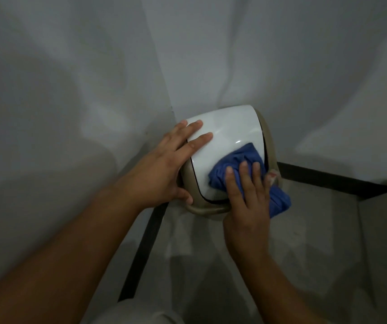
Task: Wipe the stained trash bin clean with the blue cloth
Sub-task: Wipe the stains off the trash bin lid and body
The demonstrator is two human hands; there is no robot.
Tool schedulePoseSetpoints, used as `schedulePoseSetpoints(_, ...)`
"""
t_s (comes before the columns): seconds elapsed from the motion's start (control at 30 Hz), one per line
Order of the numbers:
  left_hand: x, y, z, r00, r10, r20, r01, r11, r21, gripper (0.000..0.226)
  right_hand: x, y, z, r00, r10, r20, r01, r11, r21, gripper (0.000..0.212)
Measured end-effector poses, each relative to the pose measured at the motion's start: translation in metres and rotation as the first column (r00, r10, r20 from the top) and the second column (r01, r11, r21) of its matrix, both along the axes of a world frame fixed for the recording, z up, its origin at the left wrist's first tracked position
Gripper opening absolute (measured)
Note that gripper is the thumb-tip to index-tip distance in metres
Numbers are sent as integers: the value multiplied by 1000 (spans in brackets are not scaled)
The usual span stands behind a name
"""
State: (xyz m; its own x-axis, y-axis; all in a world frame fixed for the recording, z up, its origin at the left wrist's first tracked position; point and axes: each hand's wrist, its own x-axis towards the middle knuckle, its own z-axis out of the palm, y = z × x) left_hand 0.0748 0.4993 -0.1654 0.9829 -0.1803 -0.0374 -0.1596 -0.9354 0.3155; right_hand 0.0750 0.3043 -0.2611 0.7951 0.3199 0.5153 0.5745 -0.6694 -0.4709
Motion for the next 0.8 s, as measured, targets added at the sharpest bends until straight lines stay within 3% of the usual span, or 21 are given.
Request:
schedulePoseSetpoints(0.1,1,0,-1,1000,0,-3,0,1000,-7,131,-16,13,-6,986,165,8,-164,986,-27,55)
schedulePoseSetpoints(0.17,1,0,-1,1000,4,-3,-4,1000,-18,131,-21,-5,-14,983,184,6,-183,978,-96,58)
schedulePoseSetpoints(0.27,1,1,-2,1000,6,-3,-6,1000,-20,133,-15,-35,-15,996,89,11,-86,986,-140,68)
schedulePoseSetpoints(0.4,-1,0,-3,1000,7,0,-7,1000,-27,133,-4,-19,0,995,-95,-15,94,993,-74,64)
schedulePoseSetpoints(0.5,0,2,-1,1000,15,-9,-15,1000,-22,134,-21,1,5,998,-47,-31,45,998,-42,58)
schedulePoseSetpoints(0.6,1,0,-2,1000,1,3,-1,1000,-23,134,-37,-4,5,994,79,-70,-89,985,-150,59)
schedulePoseSetpoints(0.8,-1,-1,-3,1000,10,26,-9,1000,-24,134,-11,-46,30,984,-88,-157,34,948,-316,58)
